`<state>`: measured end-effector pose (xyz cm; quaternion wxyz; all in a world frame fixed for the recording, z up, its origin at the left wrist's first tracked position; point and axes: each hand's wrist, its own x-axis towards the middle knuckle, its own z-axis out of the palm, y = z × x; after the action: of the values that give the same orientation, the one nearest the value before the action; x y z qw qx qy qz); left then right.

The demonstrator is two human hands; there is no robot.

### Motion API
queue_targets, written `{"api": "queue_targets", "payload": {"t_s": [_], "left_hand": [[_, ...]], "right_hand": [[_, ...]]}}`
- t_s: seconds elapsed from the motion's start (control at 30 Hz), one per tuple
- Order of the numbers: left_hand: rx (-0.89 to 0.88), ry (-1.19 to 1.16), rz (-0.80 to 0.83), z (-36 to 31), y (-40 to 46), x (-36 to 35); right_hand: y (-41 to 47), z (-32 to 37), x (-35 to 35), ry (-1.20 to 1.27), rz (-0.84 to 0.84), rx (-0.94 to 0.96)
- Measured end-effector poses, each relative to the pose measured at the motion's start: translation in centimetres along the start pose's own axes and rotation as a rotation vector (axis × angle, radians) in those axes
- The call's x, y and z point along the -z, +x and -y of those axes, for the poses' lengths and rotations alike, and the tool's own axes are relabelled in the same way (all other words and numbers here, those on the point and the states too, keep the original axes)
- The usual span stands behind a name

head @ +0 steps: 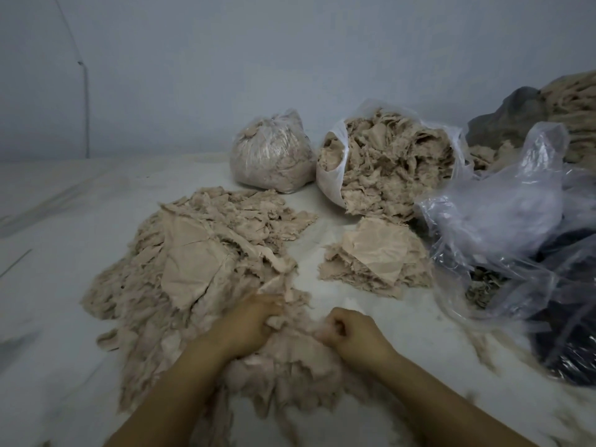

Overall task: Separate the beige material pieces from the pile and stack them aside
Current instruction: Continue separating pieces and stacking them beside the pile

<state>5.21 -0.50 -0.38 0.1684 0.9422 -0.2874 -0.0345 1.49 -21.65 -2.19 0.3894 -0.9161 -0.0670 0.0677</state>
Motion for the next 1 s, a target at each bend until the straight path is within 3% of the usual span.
{"api": "queue_targets", "payload": {"t_s": [0.13,0.23,0.27,0.33,0.4,0.5,0.6,0.77,0.9,1.0], "left_hand": [[0.212,-0.073,-0.231,1.1,0.0,-0.1],[0.189,-0.186,-0.373,-0.4,0.7,0.2],[0.133,-0.256,-0.371,-1.3,0.8,0.2],[0.066,-0.473,-0.207,-3.5,1.4,-0.1],[0.034,-0.582,-0.105,-5.1,2.1,-0.9],[0.115,-0.627,-0.25,-4.7,2.7,-1.2],[0.235,-0.578,-0.363,-2.9,2.2,-0.8],[0.175,-0.686,-0.058,-6.1,2.8,-0.9],[0.198,-0.851,-0.337,-7.3,3.6,-1.1],[0.242,-0.833,-0.405,-7.0,3.7,-1.2]], "right_hand": [[-0.7,-0.7,1.4,0.361,-0.149,-0.007],[-1.2,-0.4,1.9,0.623,-0.167,0.005],[-1.2,-0.2,2.1,0.659,-0.15,0.016],[-1.2,0.2,2.3,0.718,-0.11,0.059],[-1.1,0.6,2.3,0.728,-0.141,0.095],[-0.9,0.4,2.5,0.752,-0.328,0.034],[-1.0,-0.5,2.9,0.817,-0.379,-0.063],[-0.9,0.9,1.8,0.748,-0.255,-0.017],[-1.1,1.1,1.8,0.752,-0.166,-0.016],[-1.5,0.5,2.3,0.731,-0.145,-0.002]]}}
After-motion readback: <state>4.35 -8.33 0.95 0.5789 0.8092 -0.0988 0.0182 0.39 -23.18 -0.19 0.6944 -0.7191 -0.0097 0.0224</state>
